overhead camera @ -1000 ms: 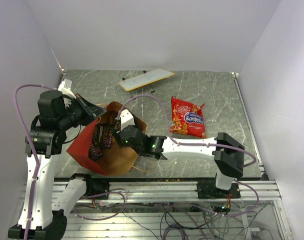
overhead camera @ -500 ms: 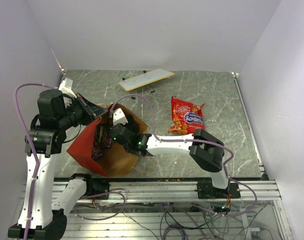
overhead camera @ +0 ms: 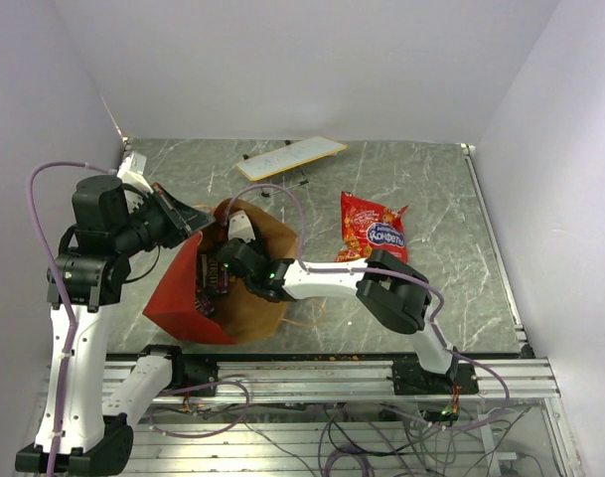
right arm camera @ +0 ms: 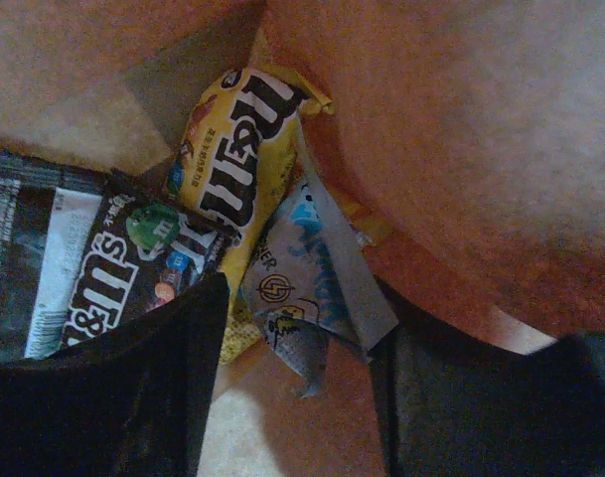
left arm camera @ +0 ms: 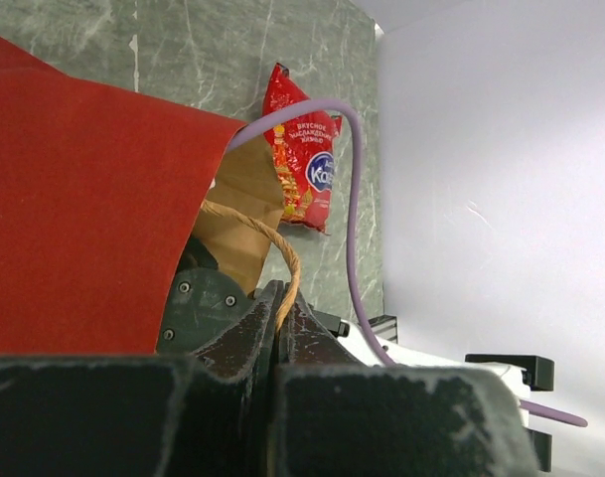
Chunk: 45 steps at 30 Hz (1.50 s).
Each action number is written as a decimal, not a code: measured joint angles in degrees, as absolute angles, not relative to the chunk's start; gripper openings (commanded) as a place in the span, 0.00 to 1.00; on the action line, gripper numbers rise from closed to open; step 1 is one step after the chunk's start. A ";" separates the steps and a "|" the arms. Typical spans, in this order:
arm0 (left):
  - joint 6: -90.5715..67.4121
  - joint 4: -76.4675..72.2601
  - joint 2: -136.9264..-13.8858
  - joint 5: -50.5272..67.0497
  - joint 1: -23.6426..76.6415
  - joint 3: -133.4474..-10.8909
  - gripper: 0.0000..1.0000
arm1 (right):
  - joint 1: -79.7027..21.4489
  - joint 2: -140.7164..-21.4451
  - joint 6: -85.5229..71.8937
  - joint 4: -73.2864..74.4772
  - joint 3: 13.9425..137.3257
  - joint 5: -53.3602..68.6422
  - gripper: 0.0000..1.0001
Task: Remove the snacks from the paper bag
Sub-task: Take out the snack from the paper bag.
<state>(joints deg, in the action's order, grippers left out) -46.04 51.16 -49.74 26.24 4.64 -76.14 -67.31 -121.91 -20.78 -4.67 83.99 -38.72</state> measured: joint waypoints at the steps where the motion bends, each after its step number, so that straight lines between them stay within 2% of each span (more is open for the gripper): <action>1: -46.06 51.31 -49.67 26.22 4.64 -76.14 0.07 | -67.13 -121.91 -21.19 -4.78 83.99 -38.22 0.50; 5: -46.00 52.49 -49.10 25.91 4.64 -76.14 0.07 | -66.26 -121.99 -22.41 -6.00 83.99 -36.29 0.34; 9: -45.45 53.67 -48.75 25.02 4.64 -76.14 0.07 | -65.30 -122.32 -23.33 -6.83 84.01 -33.95 0.14; 13: -44.75 54.78 -48.86 23.55 4.64 -76.14 0.07 | -64.97 -122.41 -23.22 -7.14 84.01 -32.88 0.01; 21: -43.33 54.83 -50.52 18.31 4.64 -76.99 0.07 | -64.86 -122.06 -21.52 -8.45 82.89 -34.50 0.00; 31: -36.12 47.44 -64.05 14.90 4.64 -90.48 0.07 | -64.07 -121.30 -23.05 -11.20 81.34 -38.17 0.00; 37: -34.39 41.10 -63.66 20.88 4.67 -87.68 0.07 | -64.03 -121.12 -23.88 -12.12 82.85 -38.04 0.00; 45: -30.11 44.36 -56.88 22.55 4.67 -81.65 0.07 | -66.41 -121.25 -30.72 -11.86 86.50 -35.14 0.00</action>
<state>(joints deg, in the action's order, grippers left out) -30.11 44.36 -56.88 22.55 4.67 -81.65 -66.41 -121.25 -30.72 -11.86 86.50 -35.14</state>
